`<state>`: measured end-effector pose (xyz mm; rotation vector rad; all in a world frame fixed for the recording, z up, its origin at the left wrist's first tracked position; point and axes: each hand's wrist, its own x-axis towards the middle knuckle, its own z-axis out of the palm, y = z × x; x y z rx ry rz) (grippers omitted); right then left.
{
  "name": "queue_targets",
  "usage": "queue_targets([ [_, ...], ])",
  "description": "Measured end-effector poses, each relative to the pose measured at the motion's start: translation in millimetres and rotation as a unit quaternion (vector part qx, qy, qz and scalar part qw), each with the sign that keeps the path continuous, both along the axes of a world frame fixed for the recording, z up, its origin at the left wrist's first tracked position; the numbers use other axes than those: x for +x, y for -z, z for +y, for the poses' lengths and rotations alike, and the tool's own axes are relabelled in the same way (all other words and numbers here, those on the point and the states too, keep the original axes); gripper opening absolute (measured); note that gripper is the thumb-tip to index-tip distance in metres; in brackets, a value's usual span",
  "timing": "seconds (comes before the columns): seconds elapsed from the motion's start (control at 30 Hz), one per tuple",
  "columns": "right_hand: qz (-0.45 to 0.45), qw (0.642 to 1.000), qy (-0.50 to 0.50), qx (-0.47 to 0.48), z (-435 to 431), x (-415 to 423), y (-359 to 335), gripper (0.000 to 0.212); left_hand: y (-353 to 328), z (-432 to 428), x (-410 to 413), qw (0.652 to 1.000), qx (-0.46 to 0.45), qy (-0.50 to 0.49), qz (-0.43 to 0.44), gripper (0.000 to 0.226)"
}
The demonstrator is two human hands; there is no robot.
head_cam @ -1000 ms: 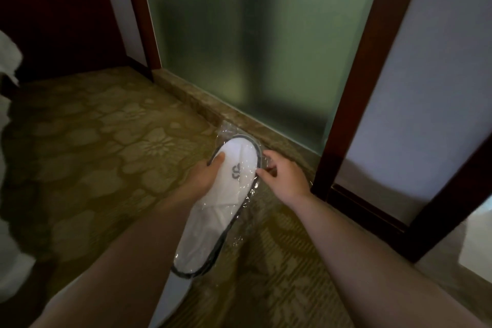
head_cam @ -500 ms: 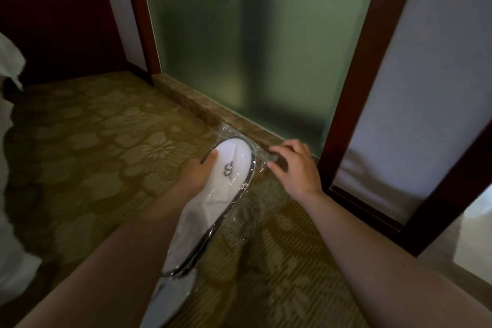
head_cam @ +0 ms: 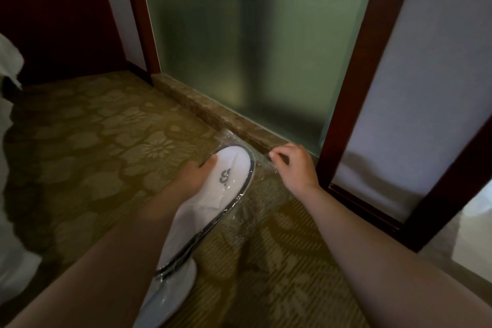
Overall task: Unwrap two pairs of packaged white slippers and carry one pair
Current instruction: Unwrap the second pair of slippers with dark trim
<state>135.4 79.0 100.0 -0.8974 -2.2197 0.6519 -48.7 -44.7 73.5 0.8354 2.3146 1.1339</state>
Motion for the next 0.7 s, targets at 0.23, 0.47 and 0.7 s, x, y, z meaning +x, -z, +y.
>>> queue_targets([
  [0.23, 0.132, 0.95, 0.134, -0.249, 8, 9, -6, 0.021, -1, -6, 1, 1.0, 0.006, 0.029, 0.003, 0.06],
  [0.47, 0.069, 0.961, 0.14, -0.23, 10, 19, -2, 0.023, 7, -7, -1, 0.996, -0.023, 0.082, 0.015, 0.059],
  [0.7, 0.032, 0.985, 0.027, -0.168, 4, 10, -5, 0.028, 11, -4, 2, 0.99, -0.05, 0.099, 0.088, 0.047],
])
